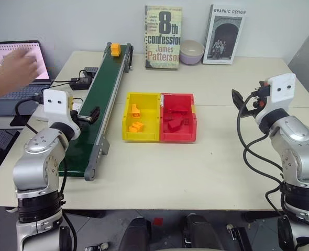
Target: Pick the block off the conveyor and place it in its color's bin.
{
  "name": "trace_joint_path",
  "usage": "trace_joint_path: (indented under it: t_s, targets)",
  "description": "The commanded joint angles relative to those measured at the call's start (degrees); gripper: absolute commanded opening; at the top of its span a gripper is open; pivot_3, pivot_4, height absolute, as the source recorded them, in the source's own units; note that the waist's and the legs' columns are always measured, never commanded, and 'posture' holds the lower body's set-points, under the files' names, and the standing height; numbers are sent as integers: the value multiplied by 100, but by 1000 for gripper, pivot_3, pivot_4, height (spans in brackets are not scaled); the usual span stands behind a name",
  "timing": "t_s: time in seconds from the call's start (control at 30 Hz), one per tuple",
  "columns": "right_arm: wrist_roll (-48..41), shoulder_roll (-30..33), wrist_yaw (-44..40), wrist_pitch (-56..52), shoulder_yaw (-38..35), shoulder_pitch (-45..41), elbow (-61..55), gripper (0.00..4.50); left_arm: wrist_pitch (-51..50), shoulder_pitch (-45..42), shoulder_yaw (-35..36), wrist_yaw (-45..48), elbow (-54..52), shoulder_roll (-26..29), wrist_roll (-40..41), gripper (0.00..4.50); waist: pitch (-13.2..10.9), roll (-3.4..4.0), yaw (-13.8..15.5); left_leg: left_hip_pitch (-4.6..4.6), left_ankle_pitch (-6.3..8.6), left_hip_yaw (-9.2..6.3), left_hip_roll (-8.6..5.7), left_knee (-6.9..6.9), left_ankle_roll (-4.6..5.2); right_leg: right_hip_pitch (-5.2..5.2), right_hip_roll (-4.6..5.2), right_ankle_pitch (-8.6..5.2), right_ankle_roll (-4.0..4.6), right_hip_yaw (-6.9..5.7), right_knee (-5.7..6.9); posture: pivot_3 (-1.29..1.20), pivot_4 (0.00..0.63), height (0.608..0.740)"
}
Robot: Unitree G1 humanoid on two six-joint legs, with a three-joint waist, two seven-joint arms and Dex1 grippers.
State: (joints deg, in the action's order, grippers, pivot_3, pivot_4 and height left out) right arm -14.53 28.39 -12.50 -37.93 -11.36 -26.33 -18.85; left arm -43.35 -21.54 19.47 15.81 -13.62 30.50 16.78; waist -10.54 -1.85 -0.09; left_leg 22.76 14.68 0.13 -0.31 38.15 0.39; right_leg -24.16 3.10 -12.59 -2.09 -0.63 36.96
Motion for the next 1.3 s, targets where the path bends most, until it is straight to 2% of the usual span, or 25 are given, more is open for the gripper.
trace_joint_path:
  t_s: [0.03, 0.3, 0.47, 0.7, 0.9, 1.07, 1.3]
  targets:
    - [31, 32, -14, 121, -89, -130, -110, 4500, 4, -8, 16, -2, -244, 136, -19, 4462, 0, 0, 0, 0, 0, 0, 0, 0, 0, 0, 0, 0, 0, 0, 0, 0, 150, 740]
    - [5, 28, -80, 130, -20, -176, -67, 4500, -233, 160, 168, -56, -667, 99, 129, 4462, 0, 0, -1, 0, 0, 0, 0, 0, 0, 0, 1, 0, 0, 2, -1, 0, 150, 740]
    - [-178, 100, -418, 112, 0, -374, 95, 4500, -397, 209, 340, -262, -918, 19, 182, 4462, 0, 0, -4, -1, 0, 1, 1, 0, 0, -1, 0, 0, 0, 1, 1, 0, 150, 740]
    - [-1276, 340, -2347, 72, 310, -1085, 399, 4500, -265, 108, 574, -1081, -999, -632, 76, 4462, 0, 0, -3, -3, 0, 0, 0, 1, 0, 2, 0, 0, 0, -2, -2, 0, 150, 740]
    - [-2376, 272, -3899, -365, 860, -1765, 393, 4500, -279, 295, 397, -1122, -1029, -924, 163, 4462, 0, 0, -7, 0, 0, -9, 1, 0, 0, 3, 0, 1, 0, -2, -1, 0, 150, 740]
    - [-2426, 241, -4284, -299, 1184, -1964, 472, 4500, -304, 294, 303, -918, -957, -826, 233, 4462, 1, -2, 0, 0, 0, -16, 4, -1, 0, 2, 3, 1, 1, -6, -1, 0, 150, 740]
    - [-2340, 214, -4263, -207, 1272, -1926, 379, 4500, -289, 244, 163, -793, -828, -750, 236, 4462, 1, -2, 11, 3, 0, -12, -2, 0, 0, 1, 9, 1, 2, -2, -4, 0, 150, 740]
